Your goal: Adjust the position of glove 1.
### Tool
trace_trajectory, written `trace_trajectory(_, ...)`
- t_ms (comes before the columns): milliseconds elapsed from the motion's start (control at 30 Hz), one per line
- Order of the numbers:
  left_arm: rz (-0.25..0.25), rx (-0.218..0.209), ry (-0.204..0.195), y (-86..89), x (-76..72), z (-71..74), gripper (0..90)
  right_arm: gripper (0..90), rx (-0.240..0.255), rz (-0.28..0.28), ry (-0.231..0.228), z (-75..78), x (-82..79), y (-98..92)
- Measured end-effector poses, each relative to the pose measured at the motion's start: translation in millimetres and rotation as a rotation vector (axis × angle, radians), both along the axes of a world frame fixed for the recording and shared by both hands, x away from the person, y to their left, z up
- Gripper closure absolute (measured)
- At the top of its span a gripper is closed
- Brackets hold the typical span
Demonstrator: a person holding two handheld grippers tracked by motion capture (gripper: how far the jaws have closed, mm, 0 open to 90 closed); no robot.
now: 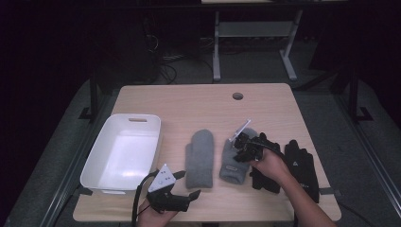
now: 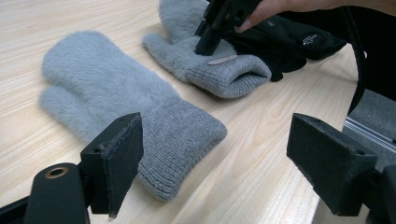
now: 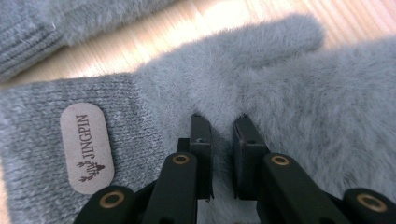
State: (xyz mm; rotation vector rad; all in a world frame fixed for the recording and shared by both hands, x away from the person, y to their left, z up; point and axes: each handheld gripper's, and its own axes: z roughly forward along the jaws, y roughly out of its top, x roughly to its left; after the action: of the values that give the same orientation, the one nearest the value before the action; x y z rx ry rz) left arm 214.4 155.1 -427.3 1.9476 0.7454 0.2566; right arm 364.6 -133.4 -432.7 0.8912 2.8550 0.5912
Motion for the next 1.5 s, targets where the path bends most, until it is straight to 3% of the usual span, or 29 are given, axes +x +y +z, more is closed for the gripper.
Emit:
trace_trajectory(100, 0.004, 0.000, 0.000, 1.1, 0.7, 0.0, 18.5, 83.2, 0.030, -0.007, -0.010, 8.9, -1.6, -2.3)
trace_trajectory(267, 0.012, -0.014, 0.005, 2.2, 1.3, 0.0, 18.5, 83.3, 0.039, 0.001, -0.023, 18.5, -3.7, -3.9)
trace_trajectory(433, 0.011, -0.012, 0.005, 1.7, 1.4, -0.5, 18.5, 83.4, 0.079, 0.011, -0.046, 39.6, -9.7, -7.0)
trace_trajectory(567, 0.015, -0.012, 0.004, 1.6, 0.9, -0.2, 18.5, 83.4, 0.084, 0.024, -0.061, 49.3, -12.4, -4.4)
trace_trajectory(933, 0.028, -0.037, 0.013, 6.7, 0.9, 1.7, 18.3, 83.4, 0.113, 0.098, -0.086, 80.4, -14.8, 24.1)
trace_trajectory(967, 0.032, -0.041, 0.011, 6.8, 0.9, 1.8, 18.3, 83.4, 0.114, 0.130, -0.087, 83.1, -13.5, 33.6)
trace_trajectory(1233, 0.055, -0.053, 0.006, 10.3, 1.5, 3.0, 17.8, 83.3, 0.109, 0.200, -0.091, 85.2, -11.3, 69.1)
trace_trajectory(1500, 0.066, -0.063, 0.001, 12.3, 0.9, 4.9, 17.9, 83.3, 0.076, 0.250, -0.053, 75.5, -4.3, 95.6)
